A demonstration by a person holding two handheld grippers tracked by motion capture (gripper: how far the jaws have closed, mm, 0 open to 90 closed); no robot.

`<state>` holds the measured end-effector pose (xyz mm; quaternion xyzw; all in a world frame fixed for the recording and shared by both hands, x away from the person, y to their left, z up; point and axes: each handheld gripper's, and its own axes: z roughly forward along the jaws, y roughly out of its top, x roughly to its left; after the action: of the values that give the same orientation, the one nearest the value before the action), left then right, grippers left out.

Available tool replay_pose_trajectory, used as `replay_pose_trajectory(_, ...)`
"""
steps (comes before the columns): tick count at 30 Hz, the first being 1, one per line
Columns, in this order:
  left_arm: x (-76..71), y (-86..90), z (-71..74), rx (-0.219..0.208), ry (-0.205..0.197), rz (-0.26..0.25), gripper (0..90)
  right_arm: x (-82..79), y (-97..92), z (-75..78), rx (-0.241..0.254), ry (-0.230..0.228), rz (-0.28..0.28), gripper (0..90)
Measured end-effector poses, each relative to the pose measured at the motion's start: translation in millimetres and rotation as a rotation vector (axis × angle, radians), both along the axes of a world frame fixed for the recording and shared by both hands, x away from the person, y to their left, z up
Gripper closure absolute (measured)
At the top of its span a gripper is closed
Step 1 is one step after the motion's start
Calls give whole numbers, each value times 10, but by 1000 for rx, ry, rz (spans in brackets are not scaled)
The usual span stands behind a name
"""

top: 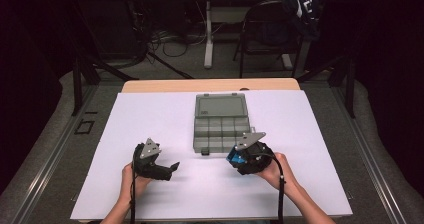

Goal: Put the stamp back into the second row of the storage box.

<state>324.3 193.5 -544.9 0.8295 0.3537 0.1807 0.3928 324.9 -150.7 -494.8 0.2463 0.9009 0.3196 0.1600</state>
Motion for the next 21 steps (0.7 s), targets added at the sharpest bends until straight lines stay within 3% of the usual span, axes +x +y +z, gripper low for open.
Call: replay_pose_trajectory(21,-15,-6,15,-4,-16,-2,0,227,-31,111,18,-51,36,408)
